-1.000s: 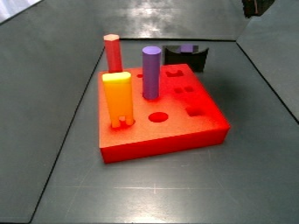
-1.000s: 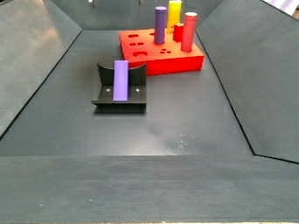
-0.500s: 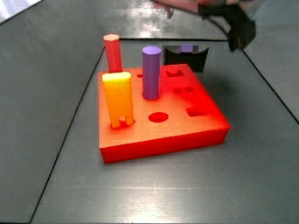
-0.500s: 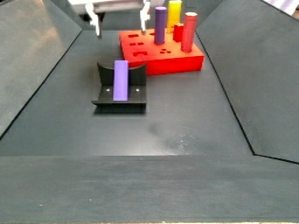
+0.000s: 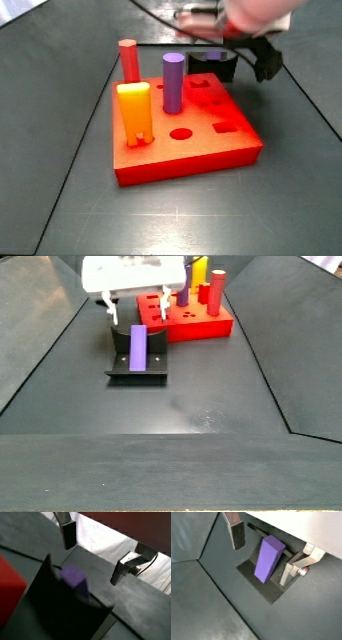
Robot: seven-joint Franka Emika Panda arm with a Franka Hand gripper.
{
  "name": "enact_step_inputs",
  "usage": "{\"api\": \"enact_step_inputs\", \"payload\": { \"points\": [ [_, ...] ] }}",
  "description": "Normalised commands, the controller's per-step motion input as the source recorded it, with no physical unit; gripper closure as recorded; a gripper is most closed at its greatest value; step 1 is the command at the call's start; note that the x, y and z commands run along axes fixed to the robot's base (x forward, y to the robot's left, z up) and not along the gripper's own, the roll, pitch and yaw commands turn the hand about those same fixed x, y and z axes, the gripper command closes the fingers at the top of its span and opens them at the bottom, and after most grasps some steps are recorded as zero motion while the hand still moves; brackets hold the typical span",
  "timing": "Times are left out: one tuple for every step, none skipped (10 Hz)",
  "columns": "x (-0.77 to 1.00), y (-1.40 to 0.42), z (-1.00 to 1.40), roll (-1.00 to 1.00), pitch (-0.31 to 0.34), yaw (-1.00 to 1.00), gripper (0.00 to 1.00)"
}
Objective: Pick up the rectangle object. Move up. Place the rectangle object on the fixture. Regrasp the rectangle object. Move to above the board. Insert the rectangle object.
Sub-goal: Regrasp the rectangle object, then move to above the board.
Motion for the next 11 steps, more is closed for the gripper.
{"api": "enact_step_inputs", "payload": {
  "points": [
    [0.09, 0.01, -0.71, 0.07, -0.106, 0.01, 0.0],
    [0.08, 0.01, -0.56, 0.07, -0.096, -0.01, 0.0],
    [0.07, 0.01, -0.36, 0.06, -0.079, -0.03, 0.0],
    [0.07, 0.01, -0.21, 0.06, -0.061, -0.03, 0.0],
    [0.02, 0.0, -0.17, 0.05, -0.039, -0.03, 0.0],
    [0.0, 0.0, -0.33, 0.0, 0.0, 0.0, 1.0],
    [0.18, 0.03, 1.0, 0.13, -0.183, 0.02, 1.0],
    [0.17, 0.03, 1.0, 0.12, -0.166, 0.01, 1.0],
    [0.16, 0.03, 1.0, 0.11, -0.151, -0.03, 1.0],
    [0.15, 0.03, 1.0, 0.08, -0.122, -0.09, 1.0],
    [0.15, 0.03, 1.0, 0.07, -0.104, -0.11, 1.0]
  ]
}}
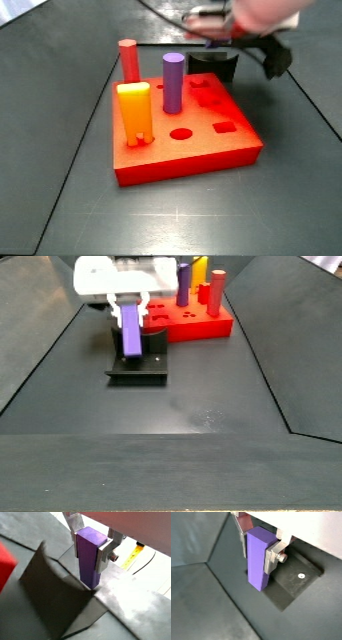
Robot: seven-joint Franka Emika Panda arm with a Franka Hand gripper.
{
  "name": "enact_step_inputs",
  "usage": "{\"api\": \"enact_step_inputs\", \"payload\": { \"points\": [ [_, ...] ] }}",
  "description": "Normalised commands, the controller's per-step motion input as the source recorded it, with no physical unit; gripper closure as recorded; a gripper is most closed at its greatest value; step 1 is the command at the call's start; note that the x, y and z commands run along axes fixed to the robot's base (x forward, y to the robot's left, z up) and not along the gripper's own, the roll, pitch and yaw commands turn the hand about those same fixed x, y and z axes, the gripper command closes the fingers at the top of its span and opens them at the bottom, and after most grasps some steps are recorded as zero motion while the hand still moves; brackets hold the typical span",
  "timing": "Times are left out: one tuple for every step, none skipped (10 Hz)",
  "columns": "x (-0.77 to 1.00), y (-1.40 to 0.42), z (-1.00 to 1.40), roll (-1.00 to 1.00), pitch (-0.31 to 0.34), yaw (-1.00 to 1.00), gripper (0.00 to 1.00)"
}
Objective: Pick up the rectangle object. Move up. Place the rectangle object on the fixture. Regrasp the rectangle object. Move to above the board. Insert the rectangle object.
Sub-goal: Move to above the board.
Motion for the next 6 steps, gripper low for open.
{"api": "enact_step_inputs", "payload": {
  "points": [
    [0.14, 0.03, 1.0, 0.05, -0.063, -0.13, 1.0],
    [0.13, 0.03, 1.0, 0.04, -0.032, -0.14, 1.0],
    [0.12, 0.02, 1.0, 0.04, 0.013, -0.13, 1.0],
    [0.11, 0.02, 1.0, 0.03, 0.047, -0.12, 1.0],
    [0.1, 0.02, 1.0, 0.02, 0.093, -0.09, 1.0],
    [0.1, 0.02, 1.0, 0.01, 0.112, -0.07, 1.0]
  ]
}}
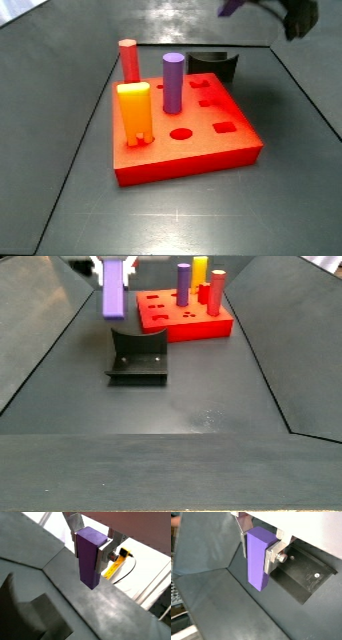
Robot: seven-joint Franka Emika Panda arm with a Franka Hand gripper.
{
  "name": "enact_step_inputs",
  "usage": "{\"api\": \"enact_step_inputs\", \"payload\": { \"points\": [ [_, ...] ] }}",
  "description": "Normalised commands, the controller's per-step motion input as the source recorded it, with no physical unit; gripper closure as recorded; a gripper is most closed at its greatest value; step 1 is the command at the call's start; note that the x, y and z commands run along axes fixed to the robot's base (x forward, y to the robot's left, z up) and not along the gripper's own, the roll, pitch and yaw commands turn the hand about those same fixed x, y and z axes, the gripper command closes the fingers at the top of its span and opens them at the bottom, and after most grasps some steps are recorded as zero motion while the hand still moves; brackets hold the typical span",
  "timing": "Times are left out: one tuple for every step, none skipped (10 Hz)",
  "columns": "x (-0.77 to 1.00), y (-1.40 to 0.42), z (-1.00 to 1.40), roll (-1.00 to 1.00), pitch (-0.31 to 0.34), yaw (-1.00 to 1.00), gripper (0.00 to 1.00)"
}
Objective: Pick up the rectangle object. Move up. Place the rectangle object on the fixture. Regrasp the rectangle object. Move to above the board. Insert the rectangle object.
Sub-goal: Move to above the board.
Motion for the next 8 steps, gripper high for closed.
{"api": "enact_step_inputs", "payload": {
  "points": [
    [0.09, 0.01, 1.0, 0.0, 0.143, -0.03, 1.0],
    [0.08, 0.01, 1.0, -0.01, 0.167, 0.0, 1.0],
    [0.08, 0.0, 1.0, -0.02, 0.19, 0.04, 1.0],
    [0.09, -0.01, 1.0, -0.03, 0.2, 0.07, 1.0],
    [0.08, -0.01, 0.91, -0.03, 0.202, 0.1, 1.0],
    [0.06, -0.02, 0.73, -0.04, 0.188, 0.13, 1.0],
    [0.05, -0.02, 0.61, -0.04, 0.174, 0.14, 1.0],
    [0.03, -0.02, 0.31, -0.05, 0.133, 0.17, 1.0]
  ]
}}
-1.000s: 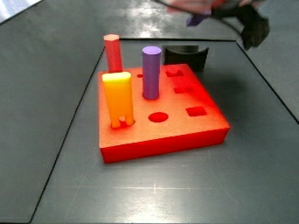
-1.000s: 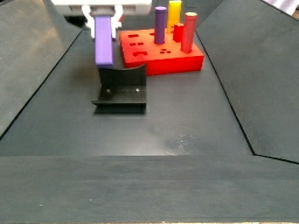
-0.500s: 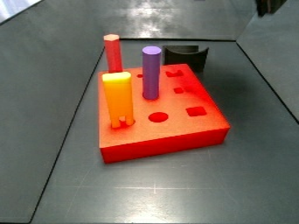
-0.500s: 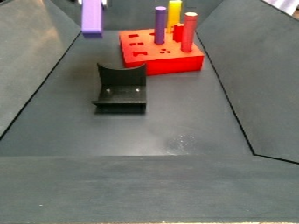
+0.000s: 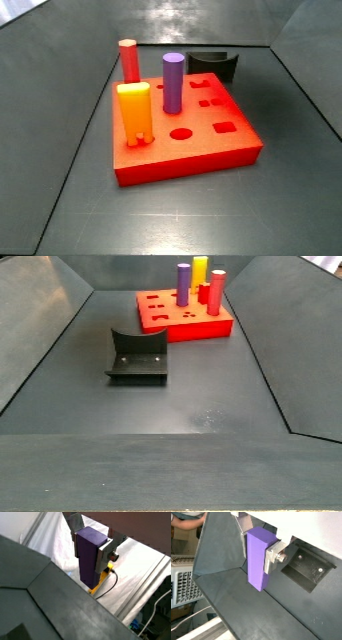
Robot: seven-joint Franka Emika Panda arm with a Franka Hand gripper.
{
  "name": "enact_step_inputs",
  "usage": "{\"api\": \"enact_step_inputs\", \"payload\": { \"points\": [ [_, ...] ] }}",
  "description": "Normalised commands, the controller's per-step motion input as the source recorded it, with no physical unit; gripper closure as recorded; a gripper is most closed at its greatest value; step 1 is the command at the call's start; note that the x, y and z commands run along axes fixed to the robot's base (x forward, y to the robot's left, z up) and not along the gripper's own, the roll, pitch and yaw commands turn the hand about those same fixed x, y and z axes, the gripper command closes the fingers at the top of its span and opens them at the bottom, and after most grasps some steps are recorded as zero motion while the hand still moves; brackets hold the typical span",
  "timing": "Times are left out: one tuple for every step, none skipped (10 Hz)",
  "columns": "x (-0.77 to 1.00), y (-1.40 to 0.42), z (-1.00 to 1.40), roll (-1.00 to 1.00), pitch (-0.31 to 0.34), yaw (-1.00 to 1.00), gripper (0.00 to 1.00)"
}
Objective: Pick up the rectangle object. Move up. Place the rectangle object on the fixture. Regrasp the rectangle object. Move to above the board. Insert the rectangle object.
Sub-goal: Move to above the board.
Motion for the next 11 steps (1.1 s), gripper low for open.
{"api": "enact_step_inputs", "payload": {
  "points": [
    [-0.7, -1.0, 0.21, -1.0, -0.006, -0.06, 1.0],
    [-0.71, -1.0, 0.2, -1.0, -0.022, -0.06, 1.0],
    [-0.75, -1.0, 0.21, -1.0, -0.042, -0.07, 1.0],
    [-0.77, -1.0, 0.2, -1.0, -0.048, -0.07, 1.0],
    [-0.77, -1.0, 0.2, -1.0, -0.052, -0.08, 1.0],
    [-0.79, -1.0, 0.21, -1.0, -0.053, -0.08, 1.0],
    [-0.81, -1.0, 0.2, -1.0, -0.052, -0.08, 1.0],
    [-0.83, -1.0, 0.21, -1.0, -0.053, -0.09, 1.0],
    [-0.88, -1.0, 0.21, -1.0, -0.061, -0.09, 1.0],
    [-0.68, -0.71, 0.15, -1.0, -0.072, -0.09, 1.0],
    [-0.38, -0.33, 0.07, -1.0, -0.071, -0.08, 1.0]
  ]
}}
